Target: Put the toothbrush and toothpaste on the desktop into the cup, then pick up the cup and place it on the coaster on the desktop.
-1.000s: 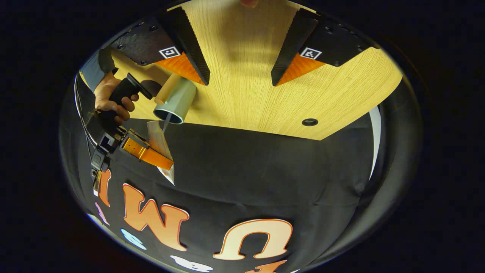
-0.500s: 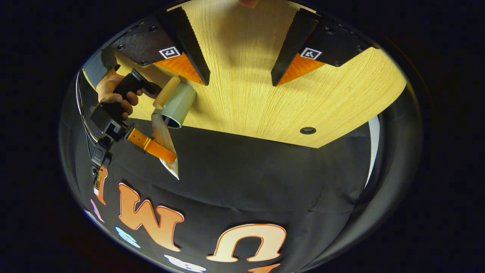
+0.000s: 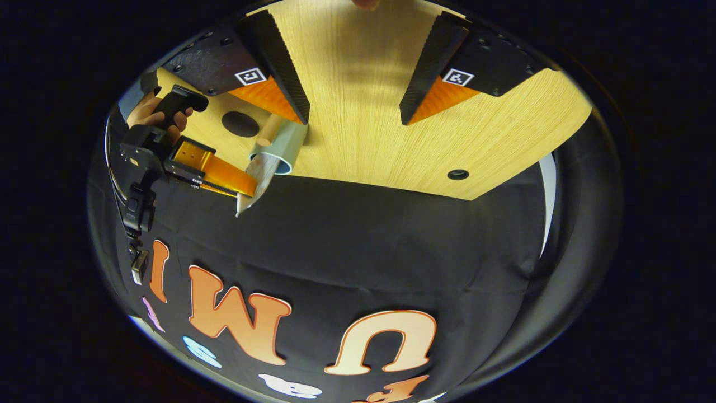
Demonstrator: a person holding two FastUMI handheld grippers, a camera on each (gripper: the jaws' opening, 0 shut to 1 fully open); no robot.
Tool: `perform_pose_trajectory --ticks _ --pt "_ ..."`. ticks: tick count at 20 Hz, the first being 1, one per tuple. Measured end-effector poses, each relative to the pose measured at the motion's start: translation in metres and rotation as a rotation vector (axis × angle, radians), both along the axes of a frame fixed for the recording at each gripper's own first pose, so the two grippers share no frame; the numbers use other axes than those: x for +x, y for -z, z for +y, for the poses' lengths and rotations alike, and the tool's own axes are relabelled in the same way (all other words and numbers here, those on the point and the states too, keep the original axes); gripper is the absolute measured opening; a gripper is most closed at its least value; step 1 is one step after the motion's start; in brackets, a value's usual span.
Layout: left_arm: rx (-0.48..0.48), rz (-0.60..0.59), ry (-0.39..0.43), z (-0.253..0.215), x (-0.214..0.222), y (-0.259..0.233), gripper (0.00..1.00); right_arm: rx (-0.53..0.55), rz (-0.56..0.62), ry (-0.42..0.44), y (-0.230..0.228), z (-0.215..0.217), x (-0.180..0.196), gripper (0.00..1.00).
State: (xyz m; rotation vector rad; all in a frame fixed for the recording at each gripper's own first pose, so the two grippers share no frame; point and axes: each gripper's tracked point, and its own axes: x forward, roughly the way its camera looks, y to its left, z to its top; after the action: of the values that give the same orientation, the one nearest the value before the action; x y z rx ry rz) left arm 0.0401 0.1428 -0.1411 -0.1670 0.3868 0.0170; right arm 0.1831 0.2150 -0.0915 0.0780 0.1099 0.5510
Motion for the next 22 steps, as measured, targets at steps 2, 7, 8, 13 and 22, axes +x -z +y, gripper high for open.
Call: perform_pose_trajectory --ticks 2,7,8,13,22 --pt "0.012 0.005 0.009 -0.008 0.001 -0.008 0.98 -0.019 -0.013 0.0 -0.011 -0.01 -0.01 0.43" --pt "0.014 0.029 0.052 -0.035 0.013 -0.024 0.98 -0.059 -0.077 0.012 -0.046 -0.045 -0.036 0.61" --pt "0.007 0.044 0.054 -0.039 0.017 -0.027 0.97 -0.046 -0.091 0.019 -0.055 -0.054 -0.042 0.65" --pt "-0.031 0.115 0.12 -0.077 0.048 -0.046 0.97 -0.077 -0.111 0.072 -0.072 -0.106 -0.069 0.81" --pt "-0.043 0.347 0.302 -0.132 0.096 -0.039 0.98 -0.047 -0.182 0.141 -0.108 -0.187 -0.129 0.9"
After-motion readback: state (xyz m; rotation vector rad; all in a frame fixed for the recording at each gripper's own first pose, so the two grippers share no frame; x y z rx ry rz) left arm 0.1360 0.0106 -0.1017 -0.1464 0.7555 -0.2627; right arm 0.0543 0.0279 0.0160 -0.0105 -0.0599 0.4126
